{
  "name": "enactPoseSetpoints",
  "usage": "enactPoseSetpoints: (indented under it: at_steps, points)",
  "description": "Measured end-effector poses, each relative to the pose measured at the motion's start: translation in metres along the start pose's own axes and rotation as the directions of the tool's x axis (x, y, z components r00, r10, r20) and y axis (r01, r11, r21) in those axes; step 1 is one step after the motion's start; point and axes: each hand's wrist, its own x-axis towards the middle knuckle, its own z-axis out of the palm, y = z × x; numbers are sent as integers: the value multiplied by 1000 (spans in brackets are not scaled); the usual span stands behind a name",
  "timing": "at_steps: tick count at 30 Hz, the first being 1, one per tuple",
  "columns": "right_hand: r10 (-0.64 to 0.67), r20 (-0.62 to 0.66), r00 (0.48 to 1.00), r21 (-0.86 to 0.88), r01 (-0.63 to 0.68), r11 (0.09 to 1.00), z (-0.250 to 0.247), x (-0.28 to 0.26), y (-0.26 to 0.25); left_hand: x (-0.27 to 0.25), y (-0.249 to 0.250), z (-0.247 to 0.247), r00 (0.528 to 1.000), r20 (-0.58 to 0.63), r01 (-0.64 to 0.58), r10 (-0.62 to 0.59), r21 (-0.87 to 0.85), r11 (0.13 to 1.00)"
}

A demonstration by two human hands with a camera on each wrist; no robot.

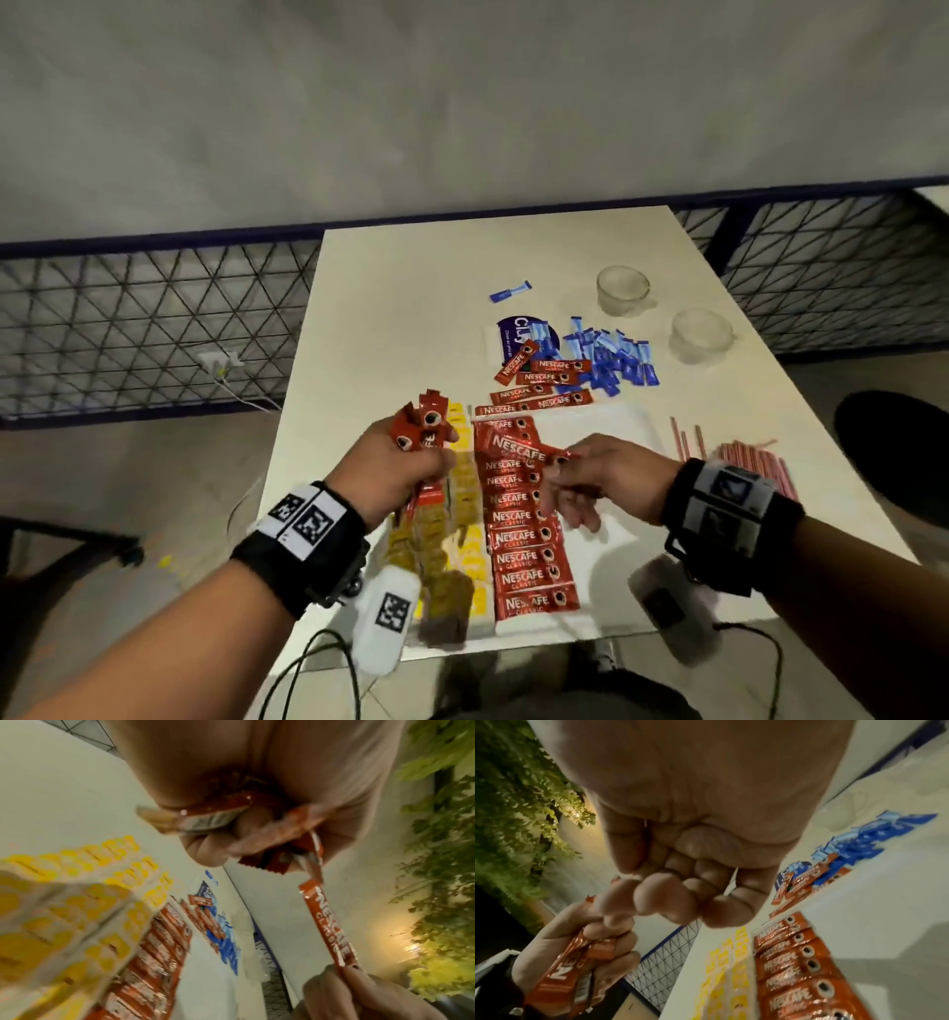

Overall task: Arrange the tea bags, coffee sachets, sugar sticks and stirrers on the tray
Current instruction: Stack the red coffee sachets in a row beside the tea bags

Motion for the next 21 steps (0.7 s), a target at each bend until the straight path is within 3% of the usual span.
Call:
enactPoseSetpoints:
  at_steps: [6, 7, 9, 12, 15, 18, 21]
  points:
    - [-48, 164, 985, 74, 36, 997, 1, -11, 2, -21, 10, 37, 993, 100, -66, 65, 12, 998]
    - [-52, 144, 988, 72, 42, 997, -2, -13, 3, -23, 10, 41, 995, 77, -58, 58, 0, 998]
    - [-85, -15, 996, 81, 86, 993, -8, -17, 9, -26, 8, 50, 999, 8, -34, 34, -41, 999]
    - [-176, -240, 955, 20, 186, 982, -16, -24, 20, -31, 2, 65, 997, -69, 15, -19, -61, 998]
    - [-181, -232, 956, -165, 145, 976, -21, -30, 32, -33, -14, 76, 990, -103, 88, -96, -75, 993]
    - [-149, -203, 968, -219, 103, 970, -20, -34, 46, -42, -30, 88, 982, -94, 158, -164, -71, 985]
    - [-136, -159, 978, -377, 67, 924, -10, -32, 60, -51, -44, 96, 977, -93, 199, -194, 41, 979]
